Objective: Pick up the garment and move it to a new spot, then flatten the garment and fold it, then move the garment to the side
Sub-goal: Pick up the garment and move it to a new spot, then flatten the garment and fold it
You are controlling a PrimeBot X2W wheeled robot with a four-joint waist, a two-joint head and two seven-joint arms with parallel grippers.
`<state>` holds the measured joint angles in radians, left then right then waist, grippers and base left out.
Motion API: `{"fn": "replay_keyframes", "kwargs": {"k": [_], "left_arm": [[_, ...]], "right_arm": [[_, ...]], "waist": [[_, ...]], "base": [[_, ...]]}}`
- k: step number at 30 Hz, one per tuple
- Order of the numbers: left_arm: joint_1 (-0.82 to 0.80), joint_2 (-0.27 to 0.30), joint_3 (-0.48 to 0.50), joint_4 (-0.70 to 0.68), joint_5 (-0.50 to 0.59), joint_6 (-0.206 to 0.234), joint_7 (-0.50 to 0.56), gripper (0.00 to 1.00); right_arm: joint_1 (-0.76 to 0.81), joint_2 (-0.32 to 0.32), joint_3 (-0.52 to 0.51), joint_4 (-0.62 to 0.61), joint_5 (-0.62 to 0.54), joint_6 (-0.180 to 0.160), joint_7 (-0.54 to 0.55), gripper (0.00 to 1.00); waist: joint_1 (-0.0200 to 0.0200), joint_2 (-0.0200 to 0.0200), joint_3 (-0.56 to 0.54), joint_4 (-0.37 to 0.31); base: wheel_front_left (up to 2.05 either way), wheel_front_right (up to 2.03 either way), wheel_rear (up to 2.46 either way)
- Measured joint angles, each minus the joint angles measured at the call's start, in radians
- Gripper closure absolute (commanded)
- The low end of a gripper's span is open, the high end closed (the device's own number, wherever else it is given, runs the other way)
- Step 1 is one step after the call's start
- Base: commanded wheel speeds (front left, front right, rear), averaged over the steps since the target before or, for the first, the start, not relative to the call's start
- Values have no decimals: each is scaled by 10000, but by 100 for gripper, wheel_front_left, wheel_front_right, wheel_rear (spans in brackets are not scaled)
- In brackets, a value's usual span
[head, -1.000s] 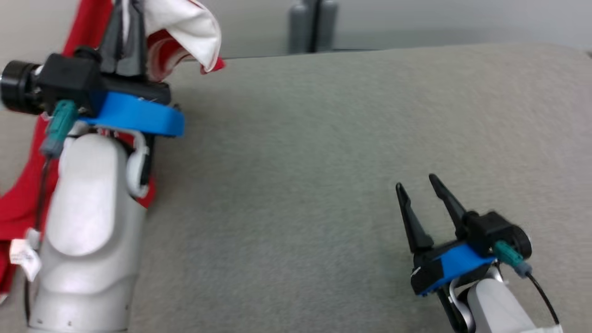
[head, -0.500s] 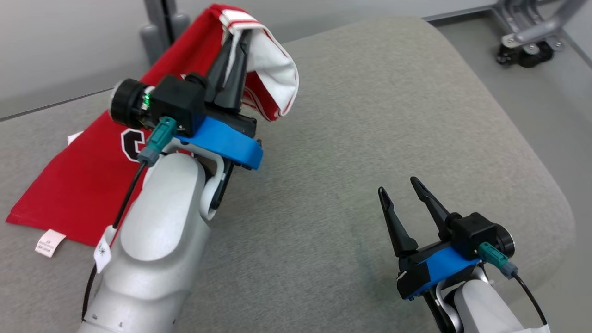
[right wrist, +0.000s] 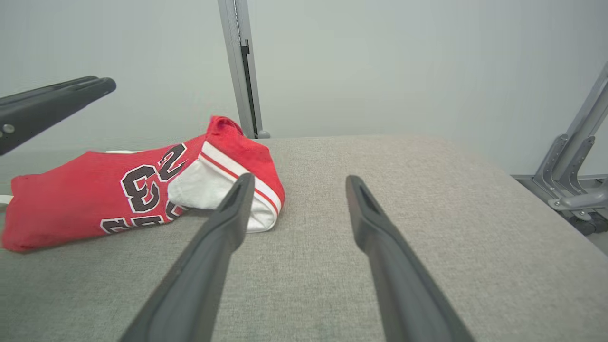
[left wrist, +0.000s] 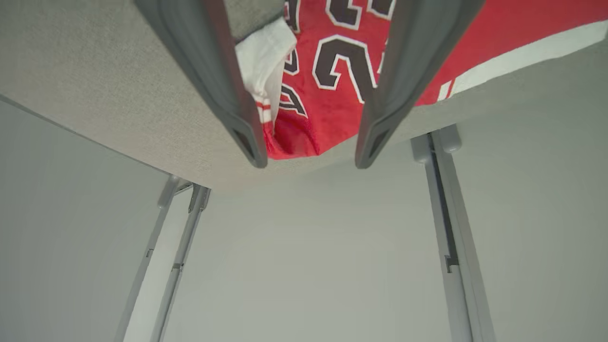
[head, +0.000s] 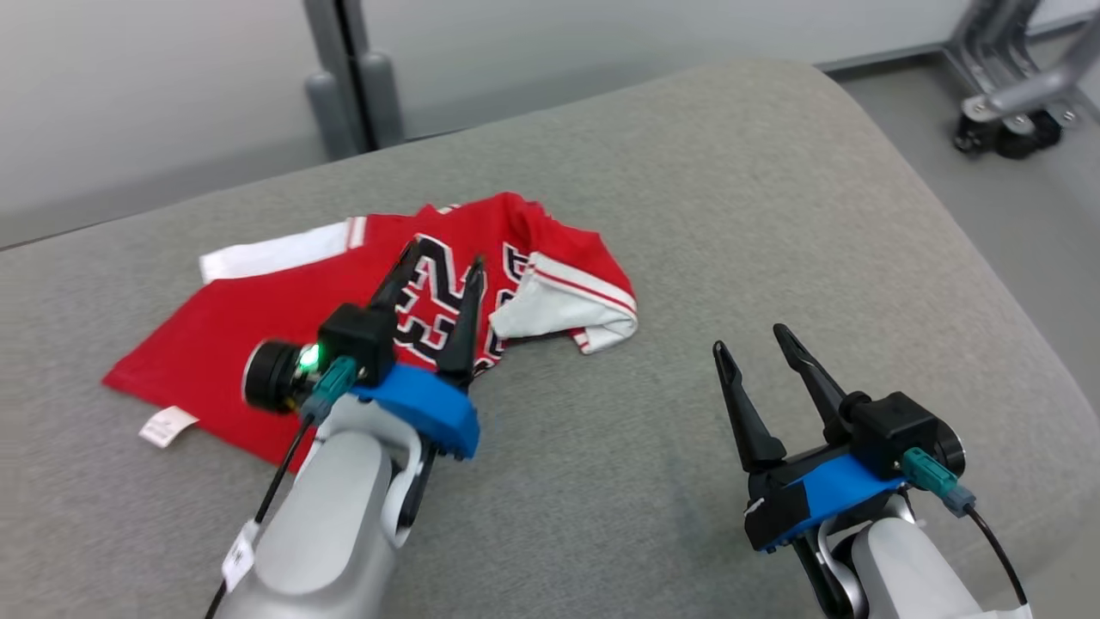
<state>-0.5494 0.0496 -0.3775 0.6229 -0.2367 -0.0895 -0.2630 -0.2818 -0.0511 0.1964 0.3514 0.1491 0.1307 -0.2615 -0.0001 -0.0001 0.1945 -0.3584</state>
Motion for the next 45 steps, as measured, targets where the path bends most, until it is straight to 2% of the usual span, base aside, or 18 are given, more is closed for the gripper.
{"fn": "replay_keyframes", "kwargs": {"k": [13,19,24,29,39,45], "left_arm": [[2805,127,2548,-1141,280,700,0,0],[4119,84,3365,-1843,662,805,0,0],[5112,54,3820,-2351,794,798,0,0],[5563,31,3908,-2435,750,704,0,0],[5452,13,3321,-2449,500,802,0,0],[5254,12,3012,-2441,353,800,0,0]], "right_arm": [[313,12,-491,151,-366,0,0,0],[708,10,-698,242,-500,0,0,0],[1042,13,-853,278,-510,0,0,0],[1260,12,-966,322,-489,0,0,0],[1332,12,-988,349,-483,0,0,0],[1248,15,-1344,849,-715,0,0,0]], "waist": [[0,0,-871,1987],[-1,0,-1380,2504],[-1,0,-1667,2668],[-1,0,-1809,2744],[1,1,-1707,2774],[1,2,-1476,2994]], "base": [[0,0,0],[0,0,0],[0,0,0],[0,0,0],[0,0,0],[0,0,0]]}}
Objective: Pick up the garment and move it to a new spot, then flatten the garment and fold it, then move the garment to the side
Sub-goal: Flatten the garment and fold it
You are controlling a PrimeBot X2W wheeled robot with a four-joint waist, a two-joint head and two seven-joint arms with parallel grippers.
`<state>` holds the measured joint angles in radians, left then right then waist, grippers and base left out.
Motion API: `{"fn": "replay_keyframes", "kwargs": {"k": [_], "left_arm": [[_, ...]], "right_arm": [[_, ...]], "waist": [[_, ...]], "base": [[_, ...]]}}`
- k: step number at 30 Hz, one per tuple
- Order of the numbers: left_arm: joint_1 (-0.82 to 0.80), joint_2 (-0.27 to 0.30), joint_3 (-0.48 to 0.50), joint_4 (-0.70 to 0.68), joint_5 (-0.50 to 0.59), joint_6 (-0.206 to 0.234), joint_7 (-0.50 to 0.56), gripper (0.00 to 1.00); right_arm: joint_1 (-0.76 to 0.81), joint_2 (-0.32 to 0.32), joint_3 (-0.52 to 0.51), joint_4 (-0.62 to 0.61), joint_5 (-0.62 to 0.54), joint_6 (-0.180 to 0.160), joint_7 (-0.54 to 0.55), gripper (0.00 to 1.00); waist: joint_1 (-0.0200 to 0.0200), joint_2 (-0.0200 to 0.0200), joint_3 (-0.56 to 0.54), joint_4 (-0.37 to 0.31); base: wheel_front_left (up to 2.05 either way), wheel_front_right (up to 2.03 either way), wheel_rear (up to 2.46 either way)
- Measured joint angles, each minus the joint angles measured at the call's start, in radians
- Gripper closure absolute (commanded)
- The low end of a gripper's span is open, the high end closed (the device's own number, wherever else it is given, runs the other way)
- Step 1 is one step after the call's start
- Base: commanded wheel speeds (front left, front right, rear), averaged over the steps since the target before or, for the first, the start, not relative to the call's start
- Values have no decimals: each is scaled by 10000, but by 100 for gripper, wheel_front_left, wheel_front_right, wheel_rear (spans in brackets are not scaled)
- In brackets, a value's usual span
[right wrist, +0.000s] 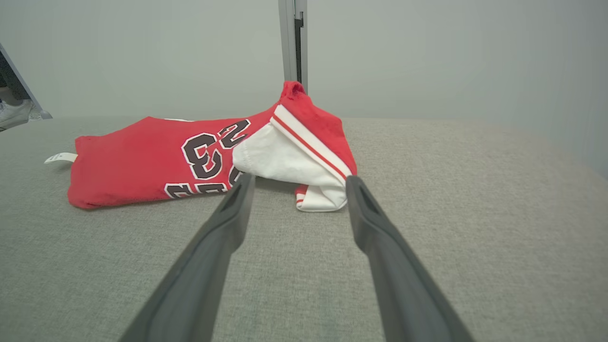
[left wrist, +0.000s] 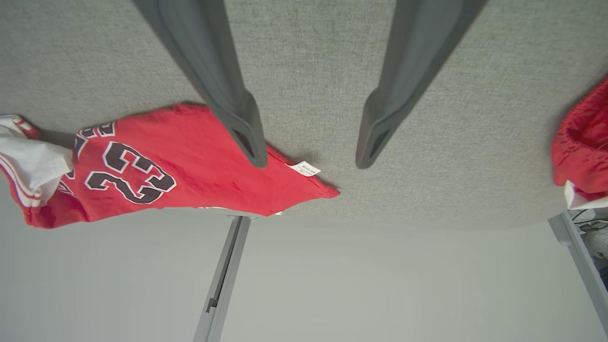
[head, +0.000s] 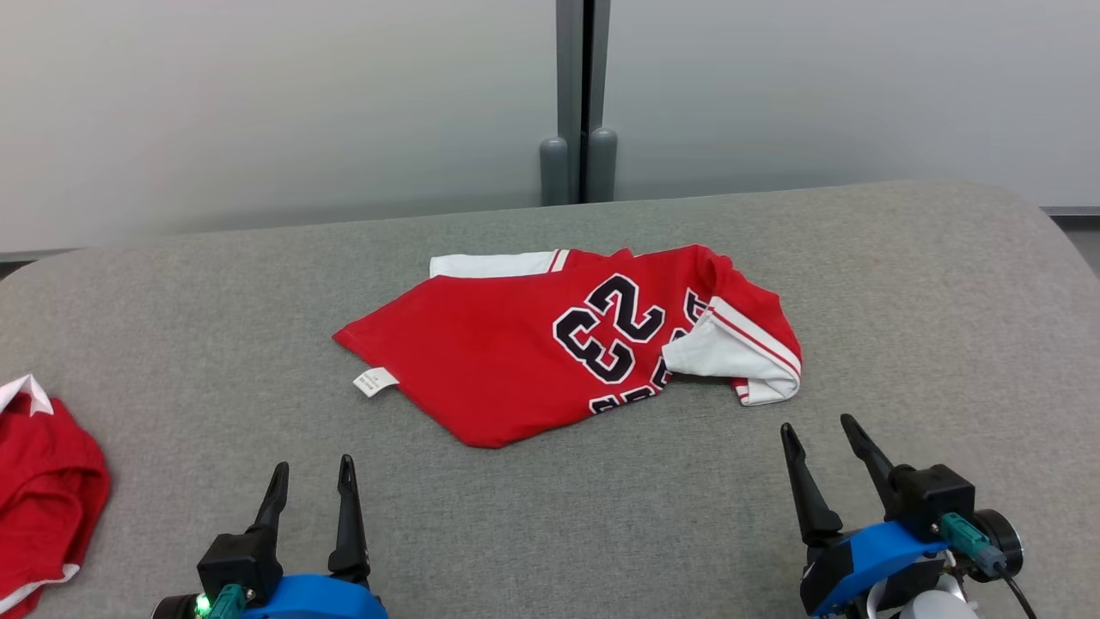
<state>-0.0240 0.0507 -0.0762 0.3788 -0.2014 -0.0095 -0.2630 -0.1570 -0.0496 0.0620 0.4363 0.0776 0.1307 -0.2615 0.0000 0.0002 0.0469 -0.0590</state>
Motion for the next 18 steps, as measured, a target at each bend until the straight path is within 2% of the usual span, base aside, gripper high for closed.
{"fn": "replay_keyframes", "kwargs": {"k": [9,18], "left_arm": [[-246,6,-276,10,42,-63,0,0],[-426,4,-410,-59,-10,-86,0,0]], "right_arm": [[-729,-155,-658,416,-313,0,0,0],[-1192,-90,-263,614,-322,0,0,0]], "waist": [[1,0,484,1014],[1,1,995,1839]], "base": [[0,0,0],[0,0,0]]}}
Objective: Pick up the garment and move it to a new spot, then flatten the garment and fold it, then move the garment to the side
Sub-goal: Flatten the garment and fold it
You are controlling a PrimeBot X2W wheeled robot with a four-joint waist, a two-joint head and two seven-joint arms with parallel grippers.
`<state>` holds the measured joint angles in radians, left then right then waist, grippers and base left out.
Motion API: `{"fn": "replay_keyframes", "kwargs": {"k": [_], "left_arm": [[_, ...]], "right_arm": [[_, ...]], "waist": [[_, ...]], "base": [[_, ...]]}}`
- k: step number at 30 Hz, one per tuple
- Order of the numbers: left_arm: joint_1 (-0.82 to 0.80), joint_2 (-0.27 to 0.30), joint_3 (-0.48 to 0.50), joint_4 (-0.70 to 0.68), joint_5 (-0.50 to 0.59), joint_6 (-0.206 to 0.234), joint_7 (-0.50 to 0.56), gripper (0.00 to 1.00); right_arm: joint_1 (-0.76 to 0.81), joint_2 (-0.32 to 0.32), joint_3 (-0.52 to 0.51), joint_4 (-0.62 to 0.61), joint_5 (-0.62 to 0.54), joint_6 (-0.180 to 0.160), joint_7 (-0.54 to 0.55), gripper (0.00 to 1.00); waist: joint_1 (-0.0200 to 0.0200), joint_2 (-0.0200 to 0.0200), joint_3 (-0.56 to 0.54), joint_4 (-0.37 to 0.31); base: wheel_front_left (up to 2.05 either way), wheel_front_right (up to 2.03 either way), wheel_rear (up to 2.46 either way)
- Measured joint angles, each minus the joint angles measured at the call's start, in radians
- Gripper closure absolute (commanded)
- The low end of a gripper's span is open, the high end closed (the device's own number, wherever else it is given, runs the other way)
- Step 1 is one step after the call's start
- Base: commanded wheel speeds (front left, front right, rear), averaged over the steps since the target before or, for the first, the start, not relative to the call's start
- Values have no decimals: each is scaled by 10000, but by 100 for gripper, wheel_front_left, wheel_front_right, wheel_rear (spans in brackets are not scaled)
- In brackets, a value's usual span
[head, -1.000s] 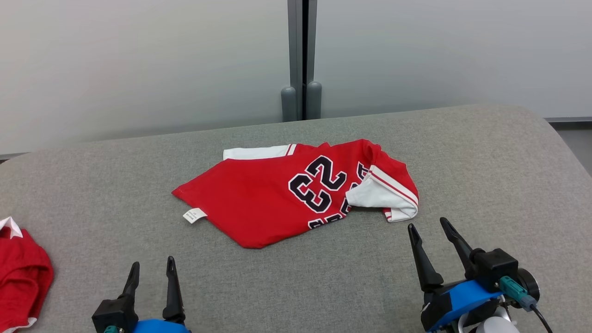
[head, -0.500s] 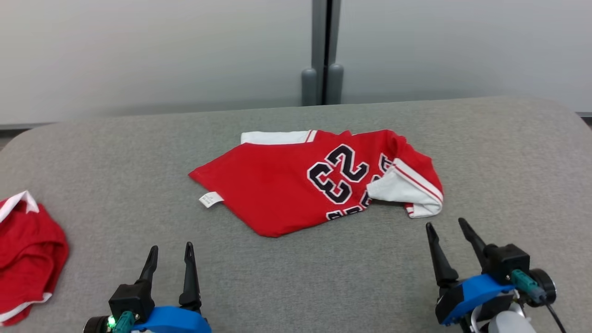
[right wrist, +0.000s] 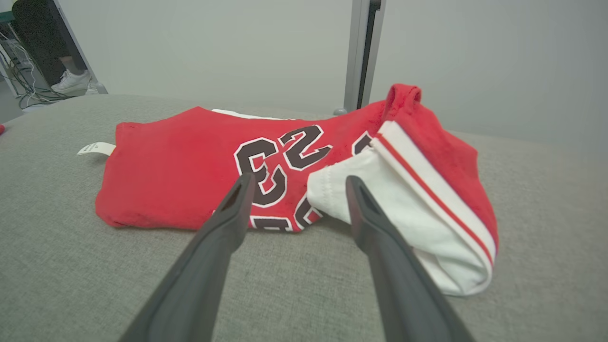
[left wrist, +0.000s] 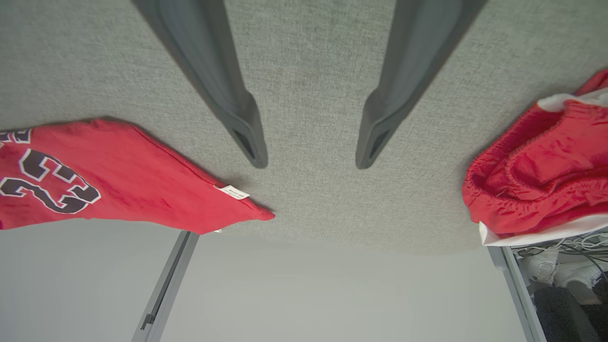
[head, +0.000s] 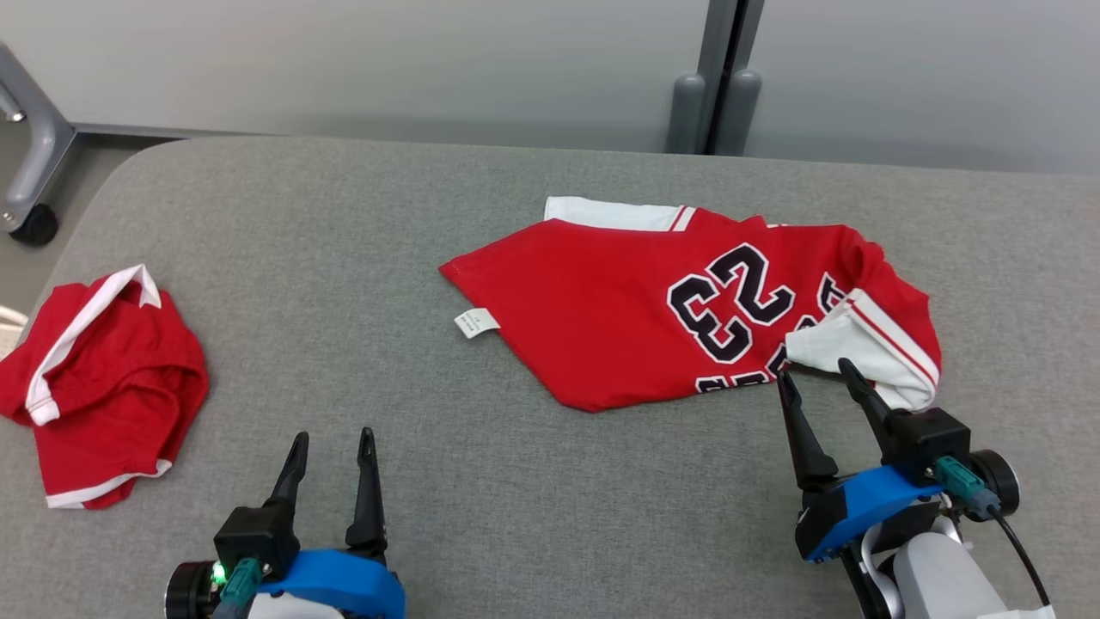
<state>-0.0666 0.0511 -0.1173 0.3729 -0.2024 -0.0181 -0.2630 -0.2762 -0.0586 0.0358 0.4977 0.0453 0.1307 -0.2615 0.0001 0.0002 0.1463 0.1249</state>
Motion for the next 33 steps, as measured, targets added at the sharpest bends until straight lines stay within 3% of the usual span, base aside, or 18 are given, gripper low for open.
{"fn": "replay_keyframes", "kwargs": {"k": [9,19,31,32,33], "left_arm": [[-428,0,-520,-59,-105,19,0,0],[-428,2,-545,-61,-173,96,0,0],[-802,0,-905,-90,-324,132,0,0],[-802,0,-907,-90,-326,138,0,0],[-802,0,-905,-94,-326,169,0,0]], "right_arm": [[-292,6,-75,462,-186,0,0,0],[-684,21,-1927,594,-773,0,0,0],[-1113,81,-2207,1081,-155,0,0,0],[-1116,81,-2238,1089,-155,0,0,56],[-1121,81,-2263,1093,-136,0,0,80]], "waist": [[0,0,435,585],[-1,0,854,797],[0,-1,1241,1123],[0,-1,1253,1138],[-1,-1,1265,1149]], "base": [[0,0,0],[0,0,0],[0,0,0],[0,0,0],[0,0,0]]}}
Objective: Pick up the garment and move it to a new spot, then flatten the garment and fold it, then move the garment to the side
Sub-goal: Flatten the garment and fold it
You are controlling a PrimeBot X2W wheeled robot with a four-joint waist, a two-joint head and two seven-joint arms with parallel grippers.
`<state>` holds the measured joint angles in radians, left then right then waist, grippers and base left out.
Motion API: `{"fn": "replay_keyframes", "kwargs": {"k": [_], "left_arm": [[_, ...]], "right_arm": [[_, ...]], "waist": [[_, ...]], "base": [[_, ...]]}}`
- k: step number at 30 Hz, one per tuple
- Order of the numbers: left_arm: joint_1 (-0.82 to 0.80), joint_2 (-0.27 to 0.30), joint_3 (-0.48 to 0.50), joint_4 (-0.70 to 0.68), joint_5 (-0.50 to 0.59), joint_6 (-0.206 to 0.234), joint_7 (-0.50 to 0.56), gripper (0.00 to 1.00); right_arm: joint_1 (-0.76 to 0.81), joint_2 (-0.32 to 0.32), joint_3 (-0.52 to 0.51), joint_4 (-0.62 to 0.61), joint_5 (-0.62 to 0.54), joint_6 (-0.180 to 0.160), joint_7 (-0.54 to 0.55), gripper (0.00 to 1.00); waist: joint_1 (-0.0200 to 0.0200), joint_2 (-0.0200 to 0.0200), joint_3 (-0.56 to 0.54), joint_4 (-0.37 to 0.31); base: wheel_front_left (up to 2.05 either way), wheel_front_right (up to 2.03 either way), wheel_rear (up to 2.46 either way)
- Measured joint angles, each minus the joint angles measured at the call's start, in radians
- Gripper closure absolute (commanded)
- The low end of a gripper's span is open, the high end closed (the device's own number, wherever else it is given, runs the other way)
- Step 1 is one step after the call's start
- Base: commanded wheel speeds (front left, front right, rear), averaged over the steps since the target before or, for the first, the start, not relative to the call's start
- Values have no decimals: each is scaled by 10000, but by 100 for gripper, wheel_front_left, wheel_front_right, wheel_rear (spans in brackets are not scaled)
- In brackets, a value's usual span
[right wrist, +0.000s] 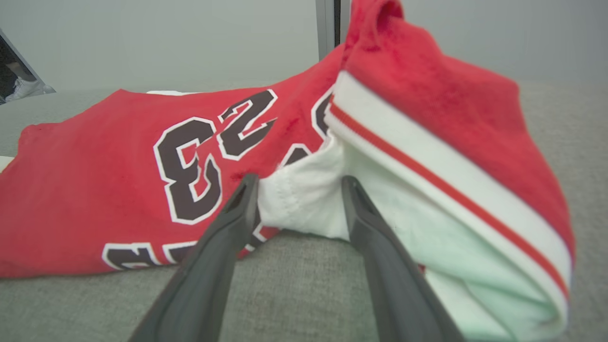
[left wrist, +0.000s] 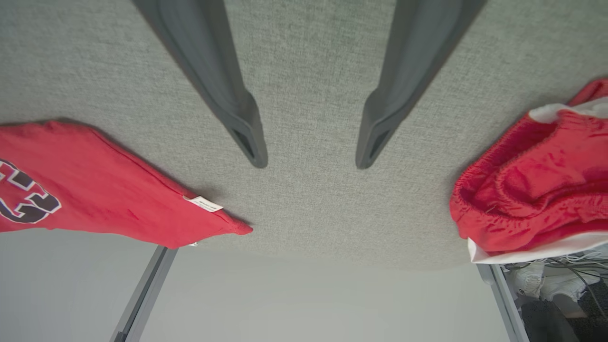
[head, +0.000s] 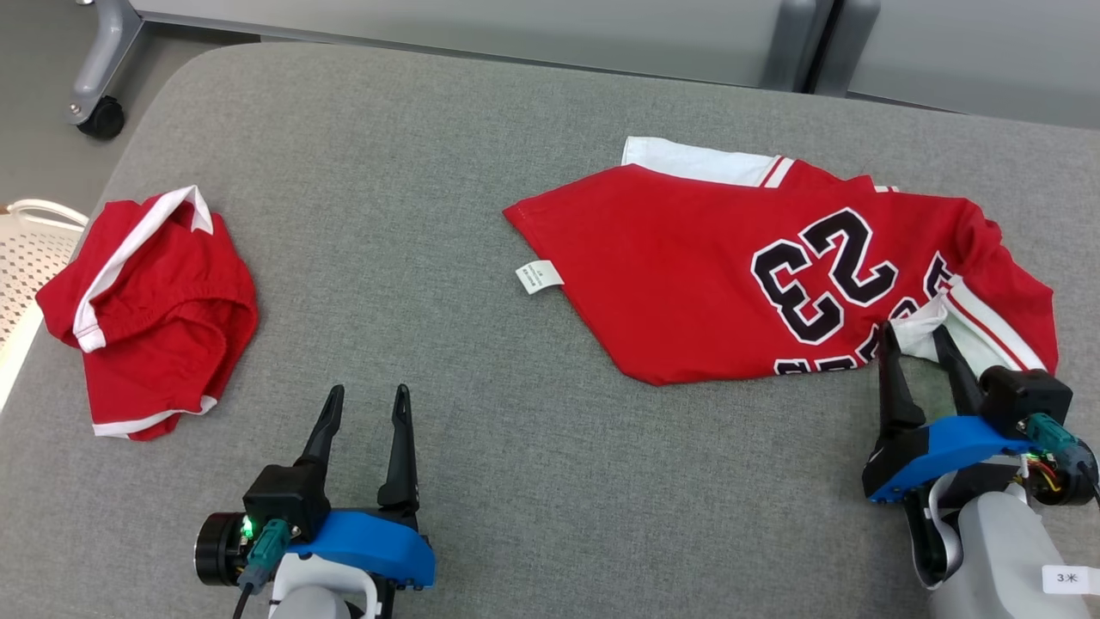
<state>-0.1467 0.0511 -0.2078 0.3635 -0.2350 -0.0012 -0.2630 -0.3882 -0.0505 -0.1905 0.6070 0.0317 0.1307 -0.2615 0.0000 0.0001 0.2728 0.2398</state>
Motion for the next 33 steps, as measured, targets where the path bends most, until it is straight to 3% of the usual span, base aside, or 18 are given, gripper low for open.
{"fn": "replay_keyframes", "kwargs": {"k": [1,13,21,28,33], "left_arm": [[0,2,4,-4,0,10,0,0],[46,0,25,42,-13,4,0,0],[287,0,155,136,-10,-84,0,0],[553,0,127,330,-63,-171,0,0],[675,-4,4,395,-119,-174,0,0]], "right_arm": [[-9,0,-10,-19,67,0,0,100],[555,10,-21,-1181,621,0,2,100],[1100,-54,-708,-3484,696,0,-2,100],[279,-646,134,-4980,1066,0,0,100],[-227,-936,771,-5241,832,0,0,100]], "waist": [[0,0,10,4],[0,0,-287,-437],[-1,0,-784,-1058],[-1,-1,-1442,-1492],[-2,-4,-1827,-1549]], "base": [[0,0,0],[0,0,0],[0,0,0],[0,0,0],[0,0,0]]}}
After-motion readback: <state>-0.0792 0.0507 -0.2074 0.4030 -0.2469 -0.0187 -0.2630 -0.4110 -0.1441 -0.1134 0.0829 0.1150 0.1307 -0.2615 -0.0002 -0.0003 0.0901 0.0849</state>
